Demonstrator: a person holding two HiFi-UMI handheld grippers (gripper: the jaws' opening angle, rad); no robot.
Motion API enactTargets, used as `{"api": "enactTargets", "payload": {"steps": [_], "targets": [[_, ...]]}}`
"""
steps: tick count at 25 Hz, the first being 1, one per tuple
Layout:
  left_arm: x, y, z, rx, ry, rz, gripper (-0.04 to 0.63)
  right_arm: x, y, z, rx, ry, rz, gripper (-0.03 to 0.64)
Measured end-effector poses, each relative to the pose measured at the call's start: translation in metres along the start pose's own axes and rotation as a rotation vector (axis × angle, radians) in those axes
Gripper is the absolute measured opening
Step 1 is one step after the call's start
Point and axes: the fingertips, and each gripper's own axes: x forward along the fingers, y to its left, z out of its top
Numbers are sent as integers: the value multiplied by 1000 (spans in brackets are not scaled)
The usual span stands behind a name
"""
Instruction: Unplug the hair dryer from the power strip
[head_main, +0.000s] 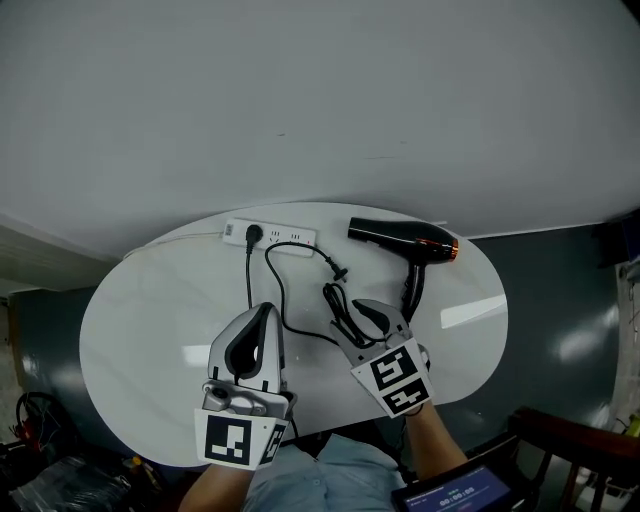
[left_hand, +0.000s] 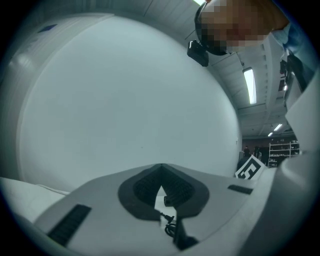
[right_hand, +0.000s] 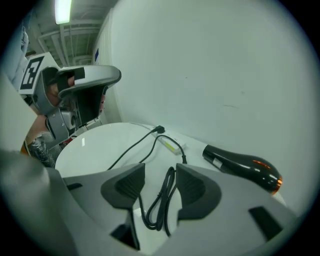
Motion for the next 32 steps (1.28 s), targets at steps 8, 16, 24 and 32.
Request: {"api": "enactTargets", "payload": {"steps": [8, 16, 24, 32], "targets": [[-32, -20, 48, 27, -109, -32, -2, -69, 23, 63, 22, -292, -44, 158], [-62, -32, 108, 137, -263, -33, -2, -152, 58, 148, -70, -638, -138, 11], [-83, -34, 123, 169, -319, -10, -2, -179, 76, 163, -121, -726, -189, 2], [-88, -39, 122, 171, -317, -1, -2, -196, 84, 179, -164, -835, -208, 0]]}}
